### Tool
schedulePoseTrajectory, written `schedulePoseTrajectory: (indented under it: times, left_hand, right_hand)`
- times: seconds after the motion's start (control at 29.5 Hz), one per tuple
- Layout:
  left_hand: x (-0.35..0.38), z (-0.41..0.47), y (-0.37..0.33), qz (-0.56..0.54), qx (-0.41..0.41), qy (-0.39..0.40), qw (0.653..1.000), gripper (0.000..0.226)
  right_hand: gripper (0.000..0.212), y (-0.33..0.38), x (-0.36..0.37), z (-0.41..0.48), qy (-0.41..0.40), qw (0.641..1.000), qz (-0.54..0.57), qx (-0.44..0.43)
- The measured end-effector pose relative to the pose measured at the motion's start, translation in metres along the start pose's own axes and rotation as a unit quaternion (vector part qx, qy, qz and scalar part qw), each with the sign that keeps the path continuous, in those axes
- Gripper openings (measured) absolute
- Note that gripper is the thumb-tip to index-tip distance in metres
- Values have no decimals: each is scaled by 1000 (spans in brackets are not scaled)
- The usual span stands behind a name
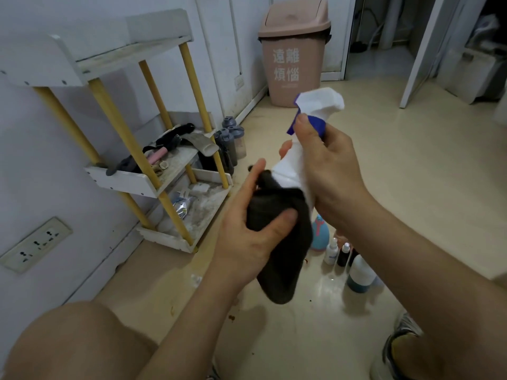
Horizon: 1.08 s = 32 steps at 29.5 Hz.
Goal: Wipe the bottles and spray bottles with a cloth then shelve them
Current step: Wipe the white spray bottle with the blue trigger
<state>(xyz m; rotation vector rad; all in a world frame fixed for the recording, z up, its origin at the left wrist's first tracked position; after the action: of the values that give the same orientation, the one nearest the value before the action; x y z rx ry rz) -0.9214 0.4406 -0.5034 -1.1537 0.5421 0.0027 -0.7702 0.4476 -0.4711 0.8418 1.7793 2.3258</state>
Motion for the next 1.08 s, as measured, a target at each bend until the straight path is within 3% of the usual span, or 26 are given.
schedulePoseTrajectory:
  times: [0.1, 0.17, 0.2, 0.3, 0.47, 0.51, 0.64, 0.75, 0.85, 0.91, 1.02, 1.08]
  left_hand:
    - [14, -4, 18, -134, -92, 92, 982, 78]
    - [30, -13, 21, -278, -149, 162, 935, 67]
    - [31, -14, 22, -330, -181, 149, 914, 56]
    - [18, -25, 47, -346, -257, 26, 902, 26]
    - [10, -4, 34, -279, -241, 1, 930, 34]
    - [0, 4, 41, -236, -231, -24, 944, 27]
    - [-19, 14, 31, -154, -138, -72, 976, 26]
    - [-8, 1, 22, -231, -153, -22, 961, 35]
    - [16, -5, 23, -155, -153, 61, 974, 44]
    - [26, -10, 28, -118, -146, 69, 980, 46]
    - [32, -10, 12, -94, -70, 40, 992, 48]
    - [35, -12, -4, -74, -13, 48, 996, 45]
  right_hand:
    - [24, 14, 21, -9, 72, 997, 38, 5]
    - [25, 12, 33, -17, 109, 989, 89, 48]
    - [26, 12, 39, -21, 126, 984, 110, 66]
    - [27, 12, 47, -28, 154, 981, 96, 64]
    - [30, 6, 23, -22, 66, 995, 71, 32]
    - [30, 5, 19, -22, 48, 997, 62, 27]
    - [30, 1, 11, -21, 14, 996, 80, 32]
    - [31, 3, 6, -16, -3, 998, 62, 15]
    - [27, 17, -6, -10, -40, 996, -12, -78]
    - [23, 22, -7, -12, -44, 986, -60, -151]
    - [28, 22, -1, -17, -34, 963, -138, -230]
    - [25, 8, -12, -9, -67, 967, -149, -196]
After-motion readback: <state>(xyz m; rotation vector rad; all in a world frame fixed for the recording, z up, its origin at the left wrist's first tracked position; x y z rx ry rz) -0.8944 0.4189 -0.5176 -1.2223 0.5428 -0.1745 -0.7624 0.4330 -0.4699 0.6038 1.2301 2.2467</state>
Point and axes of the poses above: each hand's wrist, its own z-axis towards the middle knuckle, its own x-axis out of the palm, y = z × x, the point moved 10 cm from there along z, towards the middle knuckle, and after that the axes turned 9 degrees about z, right-handed, at the moved point
